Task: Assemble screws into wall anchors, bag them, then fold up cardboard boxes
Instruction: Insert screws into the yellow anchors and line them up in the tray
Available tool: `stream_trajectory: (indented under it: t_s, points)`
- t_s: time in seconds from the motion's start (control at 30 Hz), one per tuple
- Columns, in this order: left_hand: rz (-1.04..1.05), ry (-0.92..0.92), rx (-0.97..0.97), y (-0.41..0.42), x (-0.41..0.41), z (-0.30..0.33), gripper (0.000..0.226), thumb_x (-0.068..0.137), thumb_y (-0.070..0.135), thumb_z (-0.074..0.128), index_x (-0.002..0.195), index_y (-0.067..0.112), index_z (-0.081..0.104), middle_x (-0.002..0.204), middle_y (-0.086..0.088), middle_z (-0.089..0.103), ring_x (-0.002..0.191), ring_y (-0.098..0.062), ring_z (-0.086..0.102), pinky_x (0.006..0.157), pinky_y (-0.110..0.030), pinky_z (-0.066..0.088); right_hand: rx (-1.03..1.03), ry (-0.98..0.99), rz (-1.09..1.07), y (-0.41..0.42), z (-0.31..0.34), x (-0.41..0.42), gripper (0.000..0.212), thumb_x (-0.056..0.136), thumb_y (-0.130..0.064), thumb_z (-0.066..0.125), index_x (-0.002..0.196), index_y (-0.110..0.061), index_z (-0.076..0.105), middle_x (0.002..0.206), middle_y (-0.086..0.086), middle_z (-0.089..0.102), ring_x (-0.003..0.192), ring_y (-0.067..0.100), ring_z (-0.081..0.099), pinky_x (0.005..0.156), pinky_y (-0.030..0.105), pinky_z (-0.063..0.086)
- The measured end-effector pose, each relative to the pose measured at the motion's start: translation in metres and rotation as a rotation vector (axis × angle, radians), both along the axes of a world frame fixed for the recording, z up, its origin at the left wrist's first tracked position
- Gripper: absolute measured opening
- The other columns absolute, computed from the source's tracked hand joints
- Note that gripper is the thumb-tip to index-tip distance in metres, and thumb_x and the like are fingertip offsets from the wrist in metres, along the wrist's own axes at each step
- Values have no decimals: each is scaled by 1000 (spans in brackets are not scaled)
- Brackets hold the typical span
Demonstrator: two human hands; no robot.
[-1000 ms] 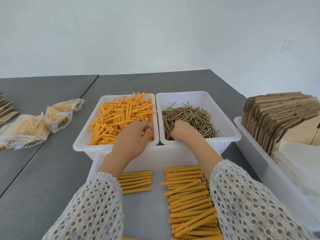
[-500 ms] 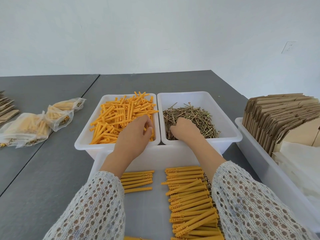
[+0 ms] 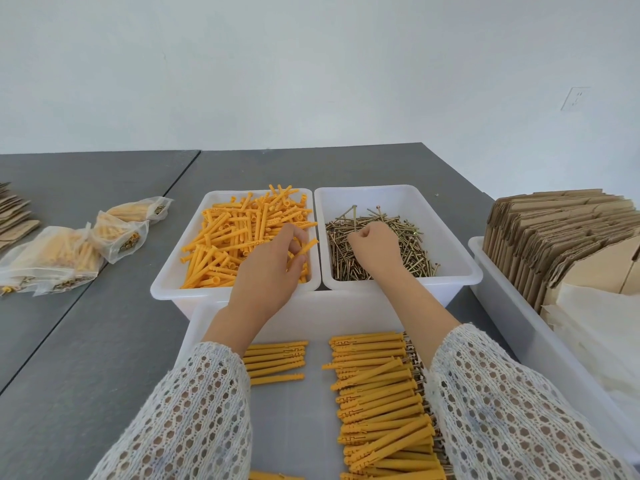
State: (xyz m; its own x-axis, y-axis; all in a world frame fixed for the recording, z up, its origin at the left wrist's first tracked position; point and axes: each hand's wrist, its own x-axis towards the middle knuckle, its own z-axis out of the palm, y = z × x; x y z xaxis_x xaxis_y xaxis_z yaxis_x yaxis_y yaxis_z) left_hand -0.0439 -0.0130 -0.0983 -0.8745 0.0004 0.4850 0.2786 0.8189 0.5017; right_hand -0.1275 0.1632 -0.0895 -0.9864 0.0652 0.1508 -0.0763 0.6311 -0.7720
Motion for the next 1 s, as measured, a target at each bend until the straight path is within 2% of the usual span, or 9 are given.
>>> stream_trajectory:
  t_s: [0.1,0.17,0.23,0.27,0.43,0.7,1.0]
  points:
    - [-28,-24,23,-1,-2,0,17,97,20,60,106,33,56,93,19,60,82,-7,60,70,-42,56,-199,47,-29,-3,4,1,21,92,-19,50,72,-12,51,69,2,54,63,17,48,76,38,51]
    - [-45,-32,43,-1,-2,0,15,97,18,60,105,30,58,95,16,62,84,-9,61,72,-43,56,-373,32,-1,-6,7,3,17,96,-16,47,85,-8,56,76,8,62,60,17,55,66,35,54]
    - [-53,-32,50,-2,-2,-1,15,97,16,59,105,29,59,94,16,62,83,-9,61,72,-44,56,-514,6,65,-11,10,6,16,98,-12,43,87,-9,55,71,6,63,44,11,55,47,24,49]
    - [-52,-31,48,-2,-2,-1,16,97,16,59,105,30,58,93,17,62,83,-8,61,71,-44,56,-564,-9,101,-13,12,8,17,99,-11,42,87,-9,54,70,5,64,41,11,54,43,22,48]
    - [-35,-39,36,-2,-4,-2,17,97,17,58,107,31,58,92,18,60,82,-9,61,70,-45,56,-752,-114,264,-24,17,16,18,101,-10,44,85,-7,52,73,9,68,44,18,60,45,27,50]
    - [-28,-42,21,-2,-4,-1,17,97,17,58,106,31,58,92,18,61,79,-11,61,67,-47,56,-759,-182,315,-25,18,19,17,101,-11,48,86,-8,55,77,8,68,48,17,60,52,27,49]
    - [-35,-41,17,-1,-2,0,15,98,16,56,107,28,58,90,15,61,78,-12,62,67,-47,55,-607,-182,416,-26,16,17,17,97,-10,52,81,-11,59,70,3,66,48,16,60,44,21,41]
